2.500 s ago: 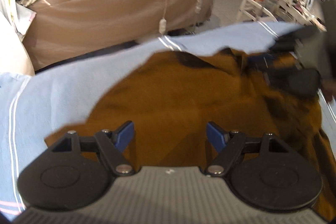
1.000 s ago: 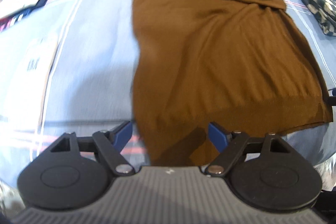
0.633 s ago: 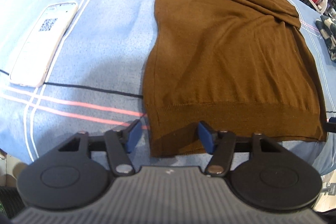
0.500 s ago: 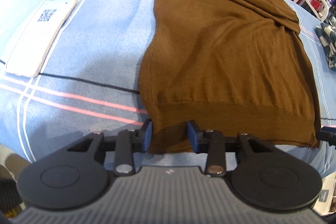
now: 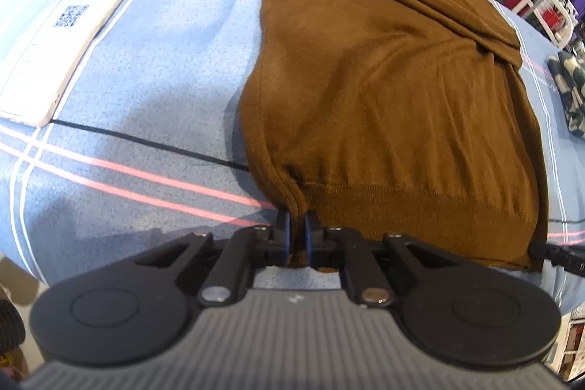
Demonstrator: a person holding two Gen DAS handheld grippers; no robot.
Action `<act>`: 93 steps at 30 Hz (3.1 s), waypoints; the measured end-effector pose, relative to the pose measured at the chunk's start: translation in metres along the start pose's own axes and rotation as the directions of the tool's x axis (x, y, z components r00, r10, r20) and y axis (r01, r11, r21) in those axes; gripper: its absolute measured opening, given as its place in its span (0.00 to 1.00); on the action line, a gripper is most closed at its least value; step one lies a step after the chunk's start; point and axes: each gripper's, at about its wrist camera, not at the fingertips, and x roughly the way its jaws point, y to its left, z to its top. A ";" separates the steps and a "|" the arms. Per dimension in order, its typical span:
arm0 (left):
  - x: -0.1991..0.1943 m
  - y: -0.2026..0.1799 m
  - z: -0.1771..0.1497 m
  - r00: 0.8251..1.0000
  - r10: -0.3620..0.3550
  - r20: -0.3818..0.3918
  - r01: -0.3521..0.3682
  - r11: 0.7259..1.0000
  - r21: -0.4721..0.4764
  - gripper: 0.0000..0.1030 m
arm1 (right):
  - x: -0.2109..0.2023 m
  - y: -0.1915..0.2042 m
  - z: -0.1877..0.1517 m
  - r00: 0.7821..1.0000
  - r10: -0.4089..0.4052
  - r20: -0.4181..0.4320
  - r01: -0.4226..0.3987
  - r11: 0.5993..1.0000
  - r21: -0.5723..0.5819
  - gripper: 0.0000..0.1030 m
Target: Fold small clothes
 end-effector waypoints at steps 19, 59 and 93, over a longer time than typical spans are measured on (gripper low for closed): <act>-0.025 0.002 0.002 0.996 -0.036 -0.078 0.041 0.996 0.073 0.06 | -0.068 -0.028 -0.014 1.000 -0.001 0.018 -0.001 0.997 0.071 0.03; -0.007 0.052 -0.018 0.988 -0.105 -0.117 0.100 0.994 -0.054 0.06 | -0.009 -0.028 -0.008 0.993 0.084 -0.086 -0.072 0.989 0.132 0.06; 0.065 -0.080 0.406 0.980 -0.101 0.174 0.072 0.984 0.163 0.05 | 0.022 -0.091 0.351 0.953 0.110 0.283 -0.151 0.980 0.127 0.05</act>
